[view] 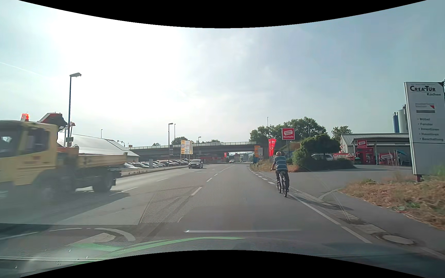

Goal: Follow the waypoints while adhering to traffic rules and regulations

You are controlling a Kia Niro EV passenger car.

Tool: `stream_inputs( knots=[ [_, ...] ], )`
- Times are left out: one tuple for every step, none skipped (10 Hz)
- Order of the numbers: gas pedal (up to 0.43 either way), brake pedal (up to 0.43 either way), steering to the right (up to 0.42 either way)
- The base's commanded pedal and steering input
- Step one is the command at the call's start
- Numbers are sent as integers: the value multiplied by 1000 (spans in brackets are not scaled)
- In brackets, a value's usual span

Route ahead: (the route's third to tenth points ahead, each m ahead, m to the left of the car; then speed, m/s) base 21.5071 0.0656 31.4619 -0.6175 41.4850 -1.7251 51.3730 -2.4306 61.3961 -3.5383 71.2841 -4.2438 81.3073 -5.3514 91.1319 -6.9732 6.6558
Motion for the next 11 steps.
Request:
stream_inputs(
  knots=[
    [319,0,-26],
    [331,0,-26],
    [331,0,-26],
    [331,0,-26],
    [331,0,-26],
    [331,0,-26],
    [331,0,-25],
    [331,0,-22],
    [331,0,-21],
    [319,0,-20],
    [311,0,-19]
  ],
)
